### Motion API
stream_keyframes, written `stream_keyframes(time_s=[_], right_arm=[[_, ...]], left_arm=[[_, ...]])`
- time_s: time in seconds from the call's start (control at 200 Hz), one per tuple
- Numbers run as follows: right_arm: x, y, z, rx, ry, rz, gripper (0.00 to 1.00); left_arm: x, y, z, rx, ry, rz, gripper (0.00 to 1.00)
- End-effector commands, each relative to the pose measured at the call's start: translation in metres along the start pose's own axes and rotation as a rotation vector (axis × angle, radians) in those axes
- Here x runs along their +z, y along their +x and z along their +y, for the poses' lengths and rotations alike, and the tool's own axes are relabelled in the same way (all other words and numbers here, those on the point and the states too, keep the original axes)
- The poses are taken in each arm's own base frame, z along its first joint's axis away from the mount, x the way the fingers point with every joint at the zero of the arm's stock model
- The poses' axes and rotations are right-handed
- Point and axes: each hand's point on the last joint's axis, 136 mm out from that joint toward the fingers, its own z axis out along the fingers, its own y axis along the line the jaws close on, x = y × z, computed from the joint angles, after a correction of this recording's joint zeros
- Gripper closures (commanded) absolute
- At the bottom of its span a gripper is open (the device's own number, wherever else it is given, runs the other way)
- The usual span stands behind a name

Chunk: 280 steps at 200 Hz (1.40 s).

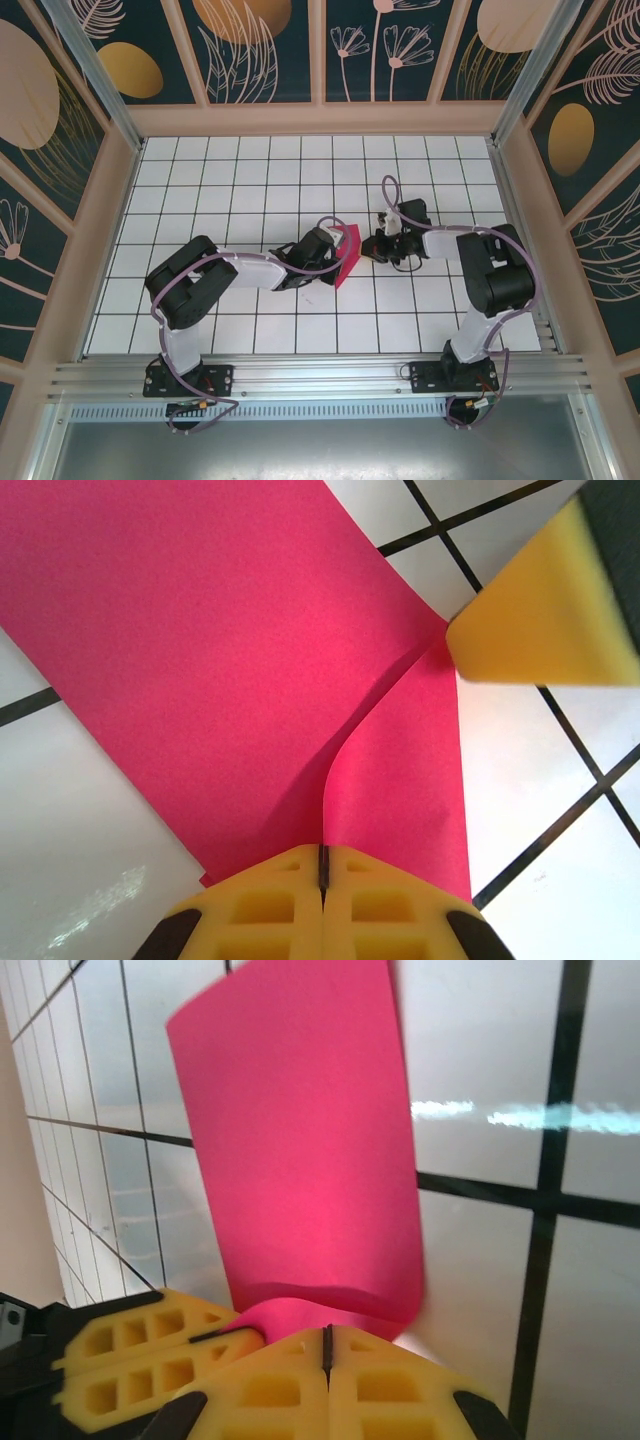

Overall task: Fold a paper plane with a square sheet of paper (pick it up from the middle)
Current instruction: Third fold the triangle at the center of the table.

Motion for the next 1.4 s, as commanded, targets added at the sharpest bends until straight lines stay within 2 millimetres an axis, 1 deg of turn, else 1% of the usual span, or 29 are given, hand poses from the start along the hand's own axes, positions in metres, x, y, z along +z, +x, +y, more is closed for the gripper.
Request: stream_keyframes(time_s=[0.0,0.095,0.22,0.29,0.35,0.425,0.505,0.575,0.641,0.696,0.886,1.076,1.176,1.246,1.396], right_arm=[[-0.002,-0.007,0.001,-0.006,0.009,-0.01,0.98],[0.005,-0.007,-0.008,0.015,0.029,-0.008,0.98],[0.011,-0.007,-0.025,0.052,0.087,-0.007,0.99],[0.014,-0.006,-0.039,0.074,0.141,0.0,1.0],[0.015,-0.003,-0.044,0.087,0.166,0.008,1.0],[0.01,-0.002,-0.039,0.087,0.159,0.007,1.0],[0.0,-0.004,-0.022,0.054,0.135,-0.015,1.0],[-0.007,-0.005,-0.002,0.028,0.083,-0.027,1.0],[-0.008,-0.001,0.013,0.021,0.024,-0.028,1.0],[-0.006,0.005,0.019,0.024,0.001,-0.022,1.0],[0.016,0.021,0.02,0.037,-0.009,0.025,1.0],[0.031,0.028,-0.006,0.075,0.046,0.044,1.0],[0.035,0.032,-0.011,0.081,0.048,0.058,1.0],[0.033,0.031,-0.007,0.071,0.03,0.058,1.0],[0.018,0.026,0.017,0.034,-0.029,0.027,0.99]], left_arm=[[0.001,0.021,0.018,-0.016,-0.071,0.07,1.0],[0.001,0.021,0.018,-0.016,-0.072,0.072,1.0],[0.001,0.023,0.018,-0.016,-0.068,0.075,1.0],[0.001,0.024,0.018,-0.017,-0.068,0.079,1.0],[0.001,0.024,0.019,-0.018,-0.069,0.075,1.0],[0.0,0.024,0.019,-0.02,-0.068,0.074,1.0],[-0.001,0.023,0.019,-0.025,-0.07,0.068,1.0],[-0.002,0.023,0.019,-0.029,-0.069,0.066,1.0],[-0.001,0.022,0.018,-0.03,-0.063,0.064,1.0],[-0.001,0.021,0.018,-0.029,-0.064,0.062,1.0],[0.0,0.02,0.017,-0.025,-0.066,0.06,1.0],[0.0,0.022,0.02,-0.022,-0.077,0.067,1.0],[0.001,0.024,0.022,-0.022,-0.082,0.072,1.0],[0.001,0.025,0.022,-0.02,-0.084,0.077,1.0],[0.0,0.024,0.025,-0.023,-0.1,0.07,1.0]])
